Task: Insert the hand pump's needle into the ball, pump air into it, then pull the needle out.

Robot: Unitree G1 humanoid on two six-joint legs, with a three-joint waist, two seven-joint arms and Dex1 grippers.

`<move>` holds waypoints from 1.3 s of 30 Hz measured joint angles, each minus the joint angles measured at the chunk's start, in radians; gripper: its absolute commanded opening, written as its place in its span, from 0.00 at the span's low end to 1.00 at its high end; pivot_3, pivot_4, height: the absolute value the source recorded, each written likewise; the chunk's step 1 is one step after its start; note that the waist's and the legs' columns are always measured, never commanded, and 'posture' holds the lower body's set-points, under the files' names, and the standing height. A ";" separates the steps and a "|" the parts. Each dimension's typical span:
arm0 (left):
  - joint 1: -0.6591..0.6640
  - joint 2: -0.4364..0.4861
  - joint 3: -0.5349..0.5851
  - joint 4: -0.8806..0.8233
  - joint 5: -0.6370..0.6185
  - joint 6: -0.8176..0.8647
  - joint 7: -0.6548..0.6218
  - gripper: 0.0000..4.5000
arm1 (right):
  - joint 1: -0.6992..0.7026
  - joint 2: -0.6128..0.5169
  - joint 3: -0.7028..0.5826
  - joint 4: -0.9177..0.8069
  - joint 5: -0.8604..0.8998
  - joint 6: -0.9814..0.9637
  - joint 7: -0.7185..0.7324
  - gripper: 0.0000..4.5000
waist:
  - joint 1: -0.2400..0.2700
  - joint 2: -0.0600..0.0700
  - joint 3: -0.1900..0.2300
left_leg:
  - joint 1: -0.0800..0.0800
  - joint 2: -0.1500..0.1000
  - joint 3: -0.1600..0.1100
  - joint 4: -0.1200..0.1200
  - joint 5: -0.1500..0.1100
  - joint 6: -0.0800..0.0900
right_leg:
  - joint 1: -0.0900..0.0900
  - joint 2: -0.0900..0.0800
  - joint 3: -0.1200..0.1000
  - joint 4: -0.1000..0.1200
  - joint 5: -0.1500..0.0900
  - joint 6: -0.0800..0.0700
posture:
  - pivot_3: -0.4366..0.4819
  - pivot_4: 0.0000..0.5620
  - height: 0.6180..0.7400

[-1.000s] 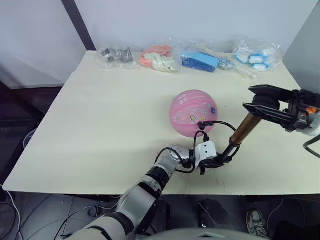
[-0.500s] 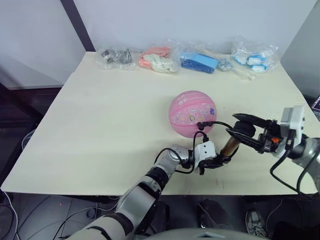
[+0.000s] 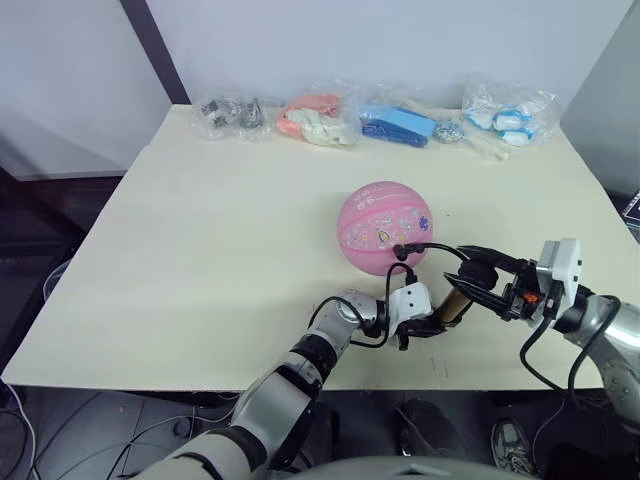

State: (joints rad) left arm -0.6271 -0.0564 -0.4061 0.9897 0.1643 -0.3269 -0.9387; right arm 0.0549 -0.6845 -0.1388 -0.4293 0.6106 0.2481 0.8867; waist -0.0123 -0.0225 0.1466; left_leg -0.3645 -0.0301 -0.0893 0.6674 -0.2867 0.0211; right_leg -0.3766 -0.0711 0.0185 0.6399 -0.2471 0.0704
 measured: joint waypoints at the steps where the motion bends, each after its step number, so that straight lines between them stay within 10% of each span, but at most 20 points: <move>1: 0.000 0.000 0.000 -0.001 0.000 0.000 -0.001 0.24 | -0.004 -0.015 -0.009 -0.008 0.018 0.022 0.001 0.45 | 0.000 0.000 0.000 | 0.000 0.000 0.000 0.000 0.000 0.000 | 0.000 0.000 0.000 0.000 0.000 0.000 | 0.48 0.27 0.97; 24: 0.000 -0.007 0.003 -0.007 -0.002 -0.001 -0.003 0.24 | -0.341 -0.359 -0.327 -0.062 0.536 0.493 -0.048 0.45 | 0.004 0.005 0.006 | -0.006 0.000 0.000 0.001 0.000 0.000 | -0.003 -0.001 -0.001 -0.002 0.000 0.000 | 0.48 0.27 0.97; 39: -0.002 -0.010 0.000 -0.005 -0.001 -0.012 -0.001 0.24 | -0.346 -0.389 -0.356 -0.021 0.559 0.558 -0.034 0.45 | 0.011 0.007 0.005 | -0.013 0.000 -0.001 0.002 0.000 0.000 | -0.010 -0.001 -0.001 -0.002 0.001 0.000 | 0.48 0.27 0.97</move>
State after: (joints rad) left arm -0.6287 -0.0663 -0.4064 0.9851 0.1632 -0.3387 -0.9397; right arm -0.2911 -1.0733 -0.4944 -0.4507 1.1694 0.8064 0.8532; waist -0.0013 -0.0160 0.1518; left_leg -0.3777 -0.0299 -0.0898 0.6692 -0.2866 0.0214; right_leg -0.3869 -0.0722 0.0176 0.6382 -0.2464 0.0700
